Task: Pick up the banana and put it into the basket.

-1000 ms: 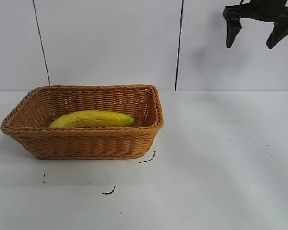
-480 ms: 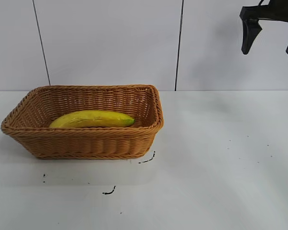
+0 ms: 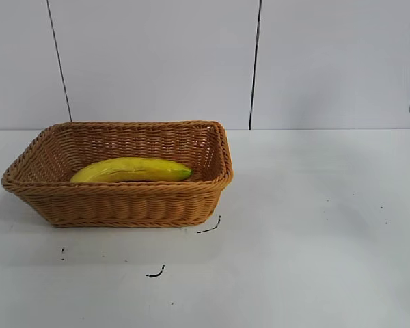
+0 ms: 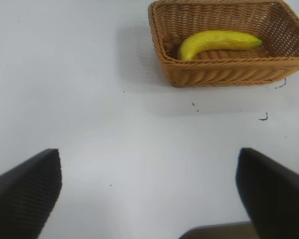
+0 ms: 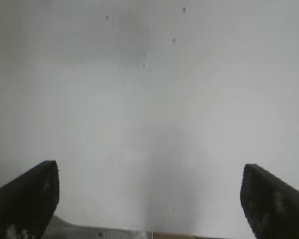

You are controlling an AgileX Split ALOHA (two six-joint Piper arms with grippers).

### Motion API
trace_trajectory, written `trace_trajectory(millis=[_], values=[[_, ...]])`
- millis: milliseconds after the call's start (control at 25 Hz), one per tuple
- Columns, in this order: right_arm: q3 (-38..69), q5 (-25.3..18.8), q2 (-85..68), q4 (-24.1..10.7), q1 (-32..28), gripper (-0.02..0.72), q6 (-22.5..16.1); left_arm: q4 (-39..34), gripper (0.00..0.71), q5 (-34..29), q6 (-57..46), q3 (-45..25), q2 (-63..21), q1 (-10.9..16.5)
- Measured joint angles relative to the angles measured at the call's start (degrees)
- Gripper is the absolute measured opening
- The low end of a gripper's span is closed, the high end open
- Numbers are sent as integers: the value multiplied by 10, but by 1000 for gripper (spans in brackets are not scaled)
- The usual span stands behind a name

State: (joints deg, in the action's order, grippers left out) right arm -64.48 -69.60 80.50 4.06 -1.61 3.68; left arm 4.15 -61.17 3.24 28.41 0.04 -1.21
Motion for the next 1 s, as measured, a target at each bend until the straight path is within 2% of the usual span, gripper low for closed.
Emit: trace_trajectory(millis=[160, 360, 560, 760, 1000], values=[[116, 2, -132, 0, 0, 692, 11, 0, 690, 0, 0, 0, 0, 0], [243, 57, -294, 2, 0, 692, 20, 0, 690, 0, 0, 0, 0, 0], [346, 91, -462, 2, 0, 692, 20, 0, 690, 0, 0, 0, 0, 0], [357, 105, -592, 2, 0, 692, 20, 0, 690, 0, 0, 0, 0, 0], [359, 106, -674, 2, 2, 692, 20, 0, 690, 0, 0, 0, 0, 0]])
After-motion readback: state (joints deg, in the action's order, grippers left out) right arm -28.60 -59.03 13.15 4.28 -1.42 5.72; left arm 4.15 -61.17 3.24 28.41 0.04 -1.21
